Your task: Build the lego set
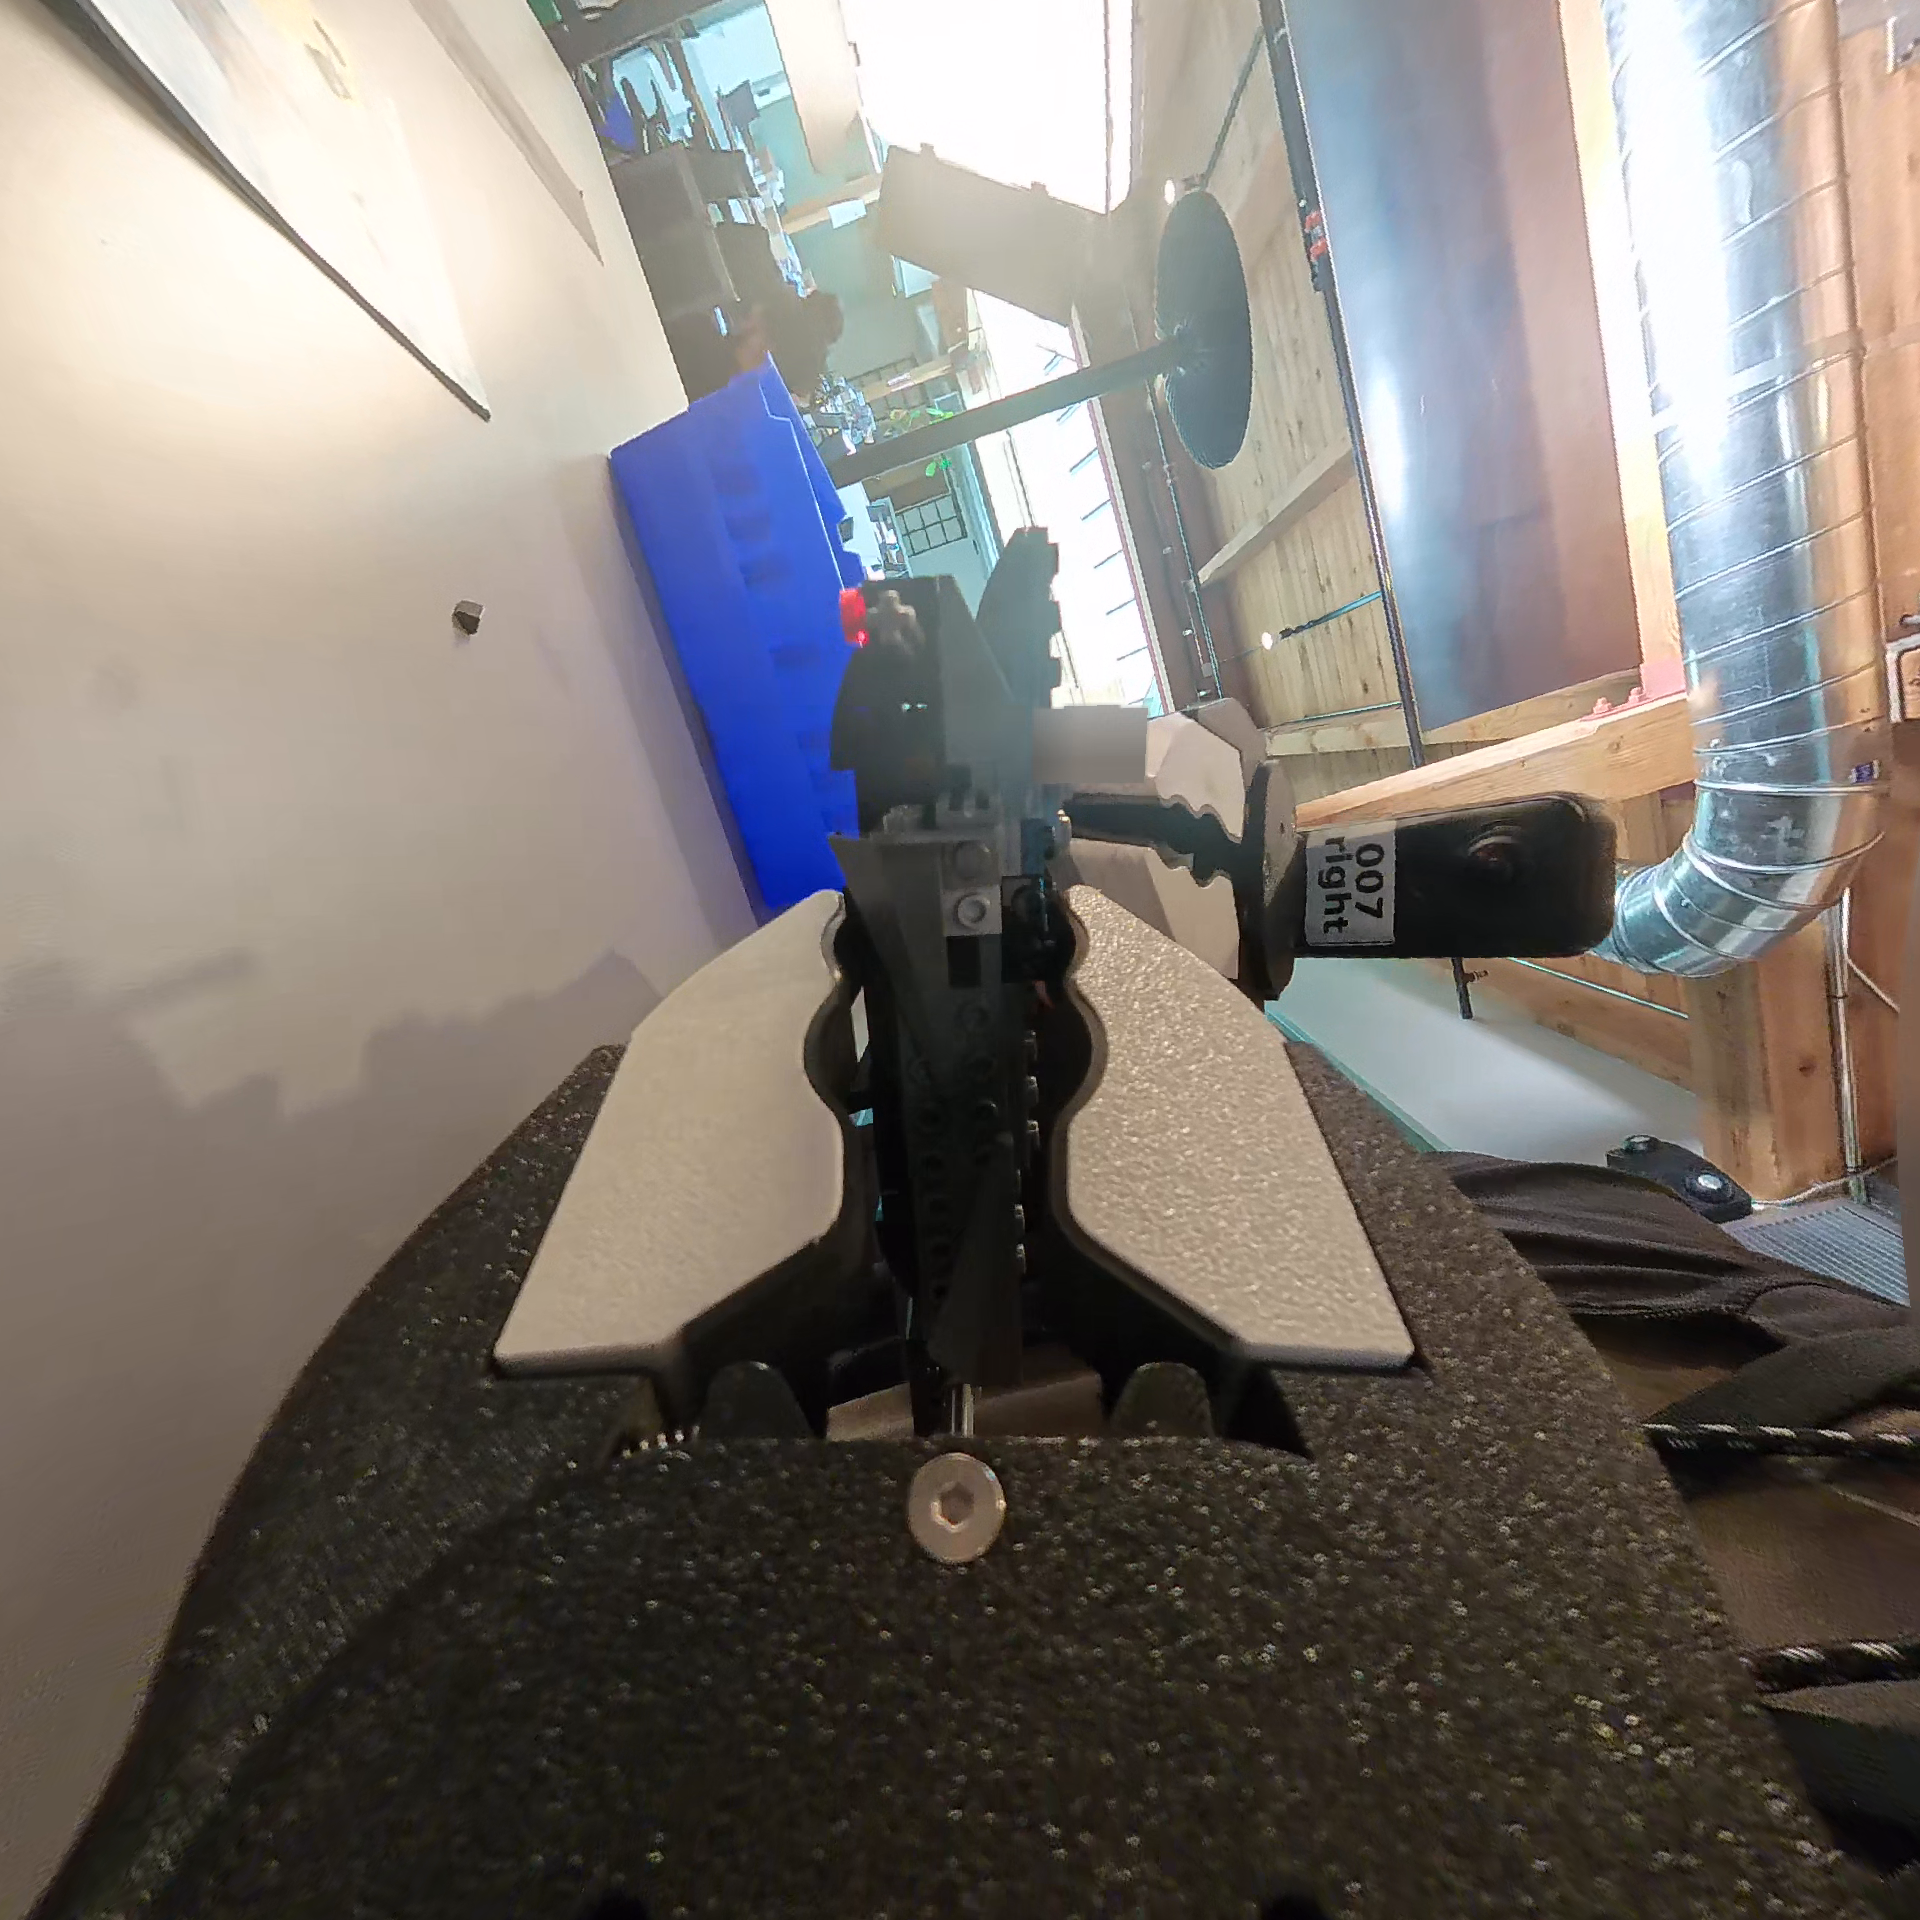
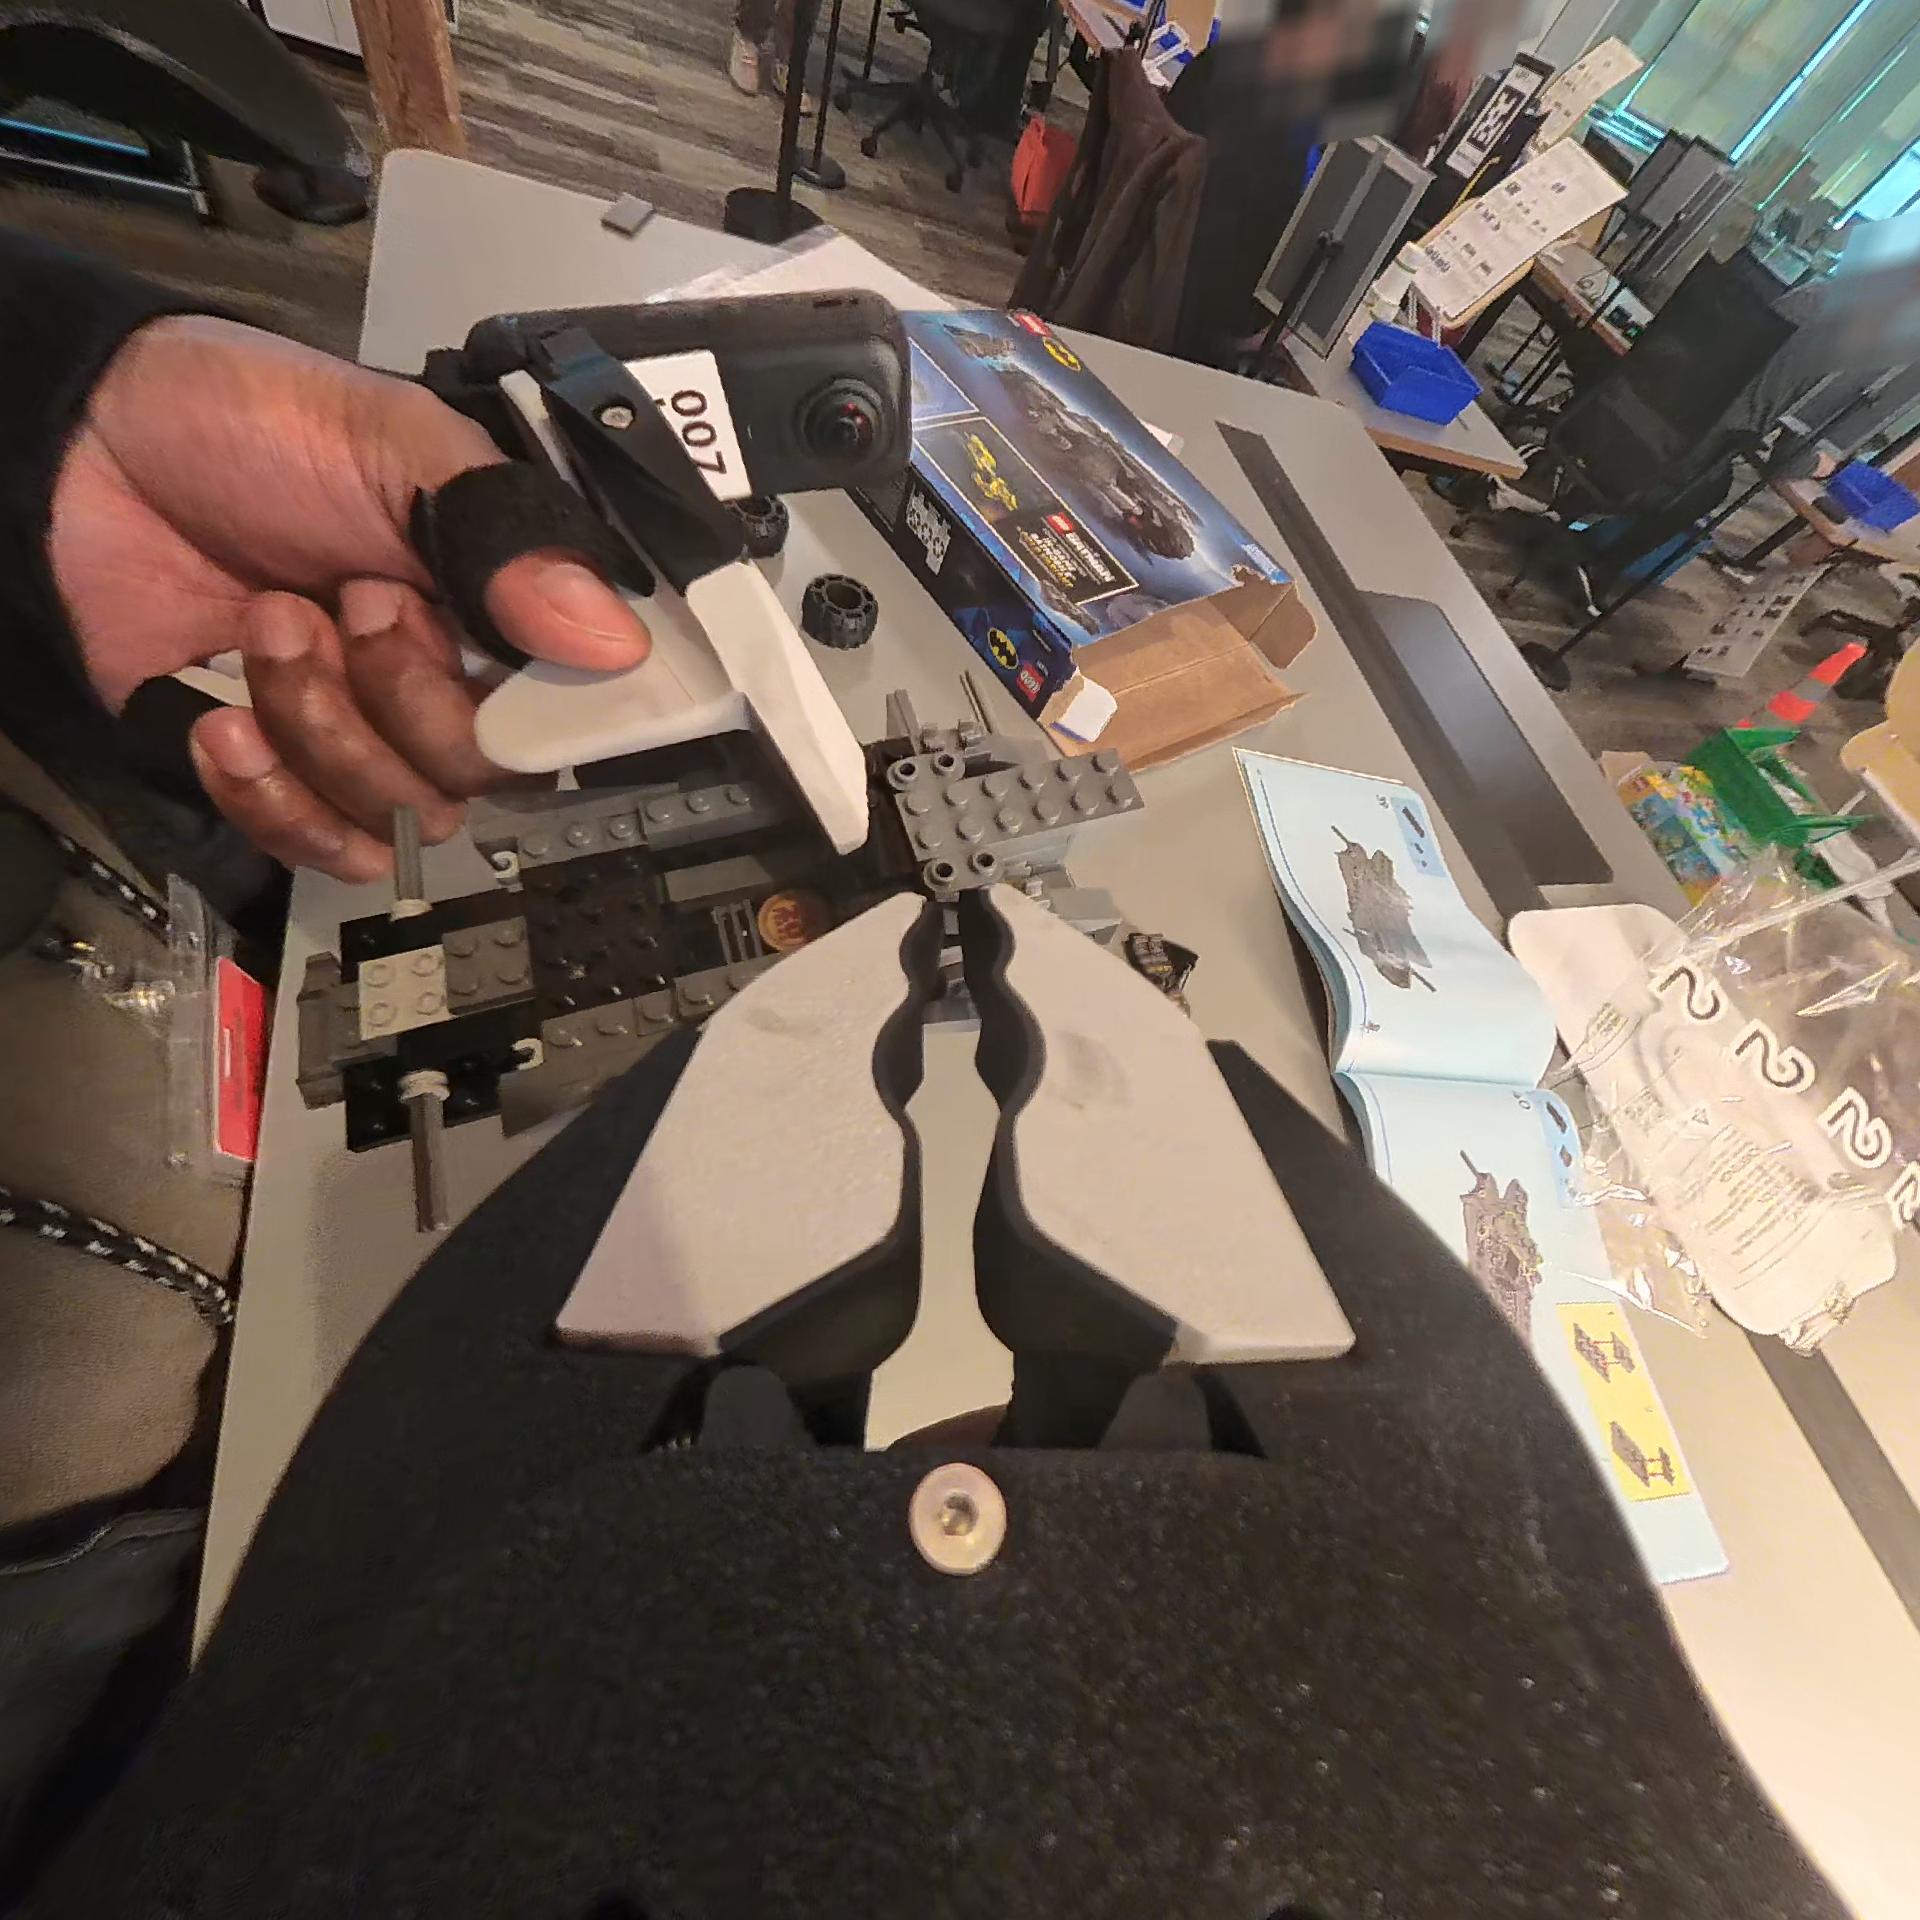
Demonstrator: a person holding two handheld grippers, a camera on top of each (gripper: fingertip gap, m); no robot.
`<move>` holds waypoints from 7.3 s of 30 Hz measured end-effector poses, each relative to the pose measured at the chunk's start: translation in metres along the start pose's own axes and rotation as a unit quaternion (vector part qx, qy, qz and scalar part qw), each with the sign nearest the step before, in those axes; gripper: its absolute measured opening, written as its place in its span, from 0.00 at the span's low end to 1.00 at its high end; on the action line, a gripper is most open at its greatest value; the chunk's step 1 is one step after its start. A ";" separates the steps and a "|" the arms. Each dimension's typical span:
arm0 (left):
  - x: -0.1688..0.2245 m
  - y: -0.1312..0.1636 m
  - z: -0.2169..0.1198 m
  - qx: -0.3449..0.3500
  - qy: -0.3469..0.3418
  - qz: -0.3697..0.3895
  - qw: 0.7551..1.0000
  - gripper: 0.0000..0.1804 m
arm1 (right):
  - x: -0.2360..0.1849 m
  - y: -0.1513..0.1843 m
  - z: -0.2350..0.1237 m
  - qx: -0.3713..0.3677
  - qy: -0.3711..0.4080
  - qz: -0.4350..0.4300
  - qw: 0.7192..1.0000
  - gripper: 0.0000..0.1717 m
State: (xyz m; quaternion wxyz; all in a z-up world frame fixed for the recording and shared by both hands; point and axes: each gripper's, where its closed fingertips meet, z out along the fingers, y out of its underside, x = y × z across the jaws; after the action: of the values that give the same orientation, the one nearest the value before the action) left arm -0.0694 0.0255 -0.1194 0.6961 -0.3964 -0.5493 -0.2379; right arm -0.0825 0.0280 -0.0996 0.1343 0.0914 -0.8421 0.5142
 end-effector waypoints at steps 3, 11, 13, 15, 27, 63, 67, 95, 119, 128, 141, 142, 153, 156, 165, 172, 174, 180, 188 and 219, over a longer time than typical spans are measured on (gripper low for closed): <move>0.004 -0.001 -0.004 0.003 0.000 0.005 1.000 0.20 | -0.002 -0.005 0.001 -0.002 0.009 -0.012 1.000 0.03; 0.010 0.000 -0.015 0.009 -0.006 0.014 1.000 0.19 | -0.007 -0.015 0.005 -0.003 0.028 -0.032 0.999 0.03; 0.010 0.001 -0.018 0.010 -0.006 0.014 1.000 0.20 | -0.010 -0.016 0.006 -0.004 0.030 -0.037 0.999 0.03; 0.011 0.002 -0.020 0.011 -0.006 0.014 1.000 0.19 | -0.011 -0.018 0.007 -0.003 0.031 -0.040 0.999 0.03; 0.012 0.004 -0.032 0.018 -0.010 0.009 1.000 0.19 | -0.019 -0.024 0.013 0.009 0.046 -0.052 0.998 0.04; 0.006 0.009 -0.043 0.015 0.003 -0.068 0.998 0.19 | -0.028 -0.023 0.023 0.037 0.017 0.006 0.999 0.04; 0.005 0.008 -0.045 0.016 0.002 -0.074 0.997 0.20 | -0.028 -0.023 0.025 0.039 0.012 0.012 0.999 0.04; -0.006 0.006 -0.048 0.021 0.000 -0.138 0.990 0.20 | -0.026 -0.020 0.030 0.065 -0.013 0.051 0.997 0.05; -0.013 -0.003 -0.046 0.020 -0.035 -0.095 0.995 0.20 | -0.021 -0.013 0.042 0.058 -0.012 0.058 0.997 0.05; -0.015 -0.004 -0.045 0.021 -0.039 -0.096 0.994 0.20 | -0.020 -0.010 0.043 0.058 -0.014 0.055 0.997 0.04; -0.013 0.002 -0.042 0.011 -0.037 -0.093 0.995 0.20 | -0.024 -0.009 0.038 0.076 -0.070 0.072 0.992 0.03; -0.013 0.003 -0.042 0.010 -0.035 -0.093 0.995 0.20 | -0.024 -0.009 0.038 0.077 -0.075 0.071 0.992 0.03; -0.009 0.010 -0.041 -0.001 -0.027 -0.086 0.996 0.20 | -0.029 -0.011 0.033 0.079 -0.139 0.119 0.980 0.03; -0.007 0.011 -0.041 -0.004 -0.023 -0.080 0.997 0.20 | -0.030 -0.012 0.032 0.082 -0.154 0.139 0.975 0.03; -0.010 0.014 -0.040 -0.004 -0.018 -0.086 0.996 0.20 | -0.030 -0.010 0.032 0.076 -0.149 0.147 0.975 0.03; -0.014 0.016 -0.037 -0.002 -0.017 -0.101 0.995 0.20 | -0.029 -0.013 0.026 0.096 -0.137 0.153 0.974 0.07; -0.014 0.016 -0.037 0.000 -0.016 -0.102 0.995 0.20 | -0.026 -0.014 0.023 0.107 -0.122 0.155 0.975 0.07; -0.015 0.016 -0.036 -0.002 -0.021 -0.100 0.995 0.20 | -0.028 -0.010 0.022 0.106 -0.072 0.129 0.983 0.07; -0.017 0.015 -0.031 -0.003 -0.041 -0.086 0.995 0.19 | -0.026 -0.001 0.022 0.101 -0.022 0.115 0.988 0.04; -0.018 0.014 -0.018 -0.001 -0.052 -0.074 0.996 0.19 | -0.018 0.011 0.019 0.140 0.024 0.132 0.981 0.03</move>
State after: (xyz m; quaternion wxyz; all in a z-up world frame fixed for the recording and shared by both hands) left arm -0.0532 0.0166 -0.1426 0.6466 -0.3673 -0.6126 -0.2678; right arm -0.0708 0.0161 -0.1228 0.0712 -0.0145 -0.7632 0.6420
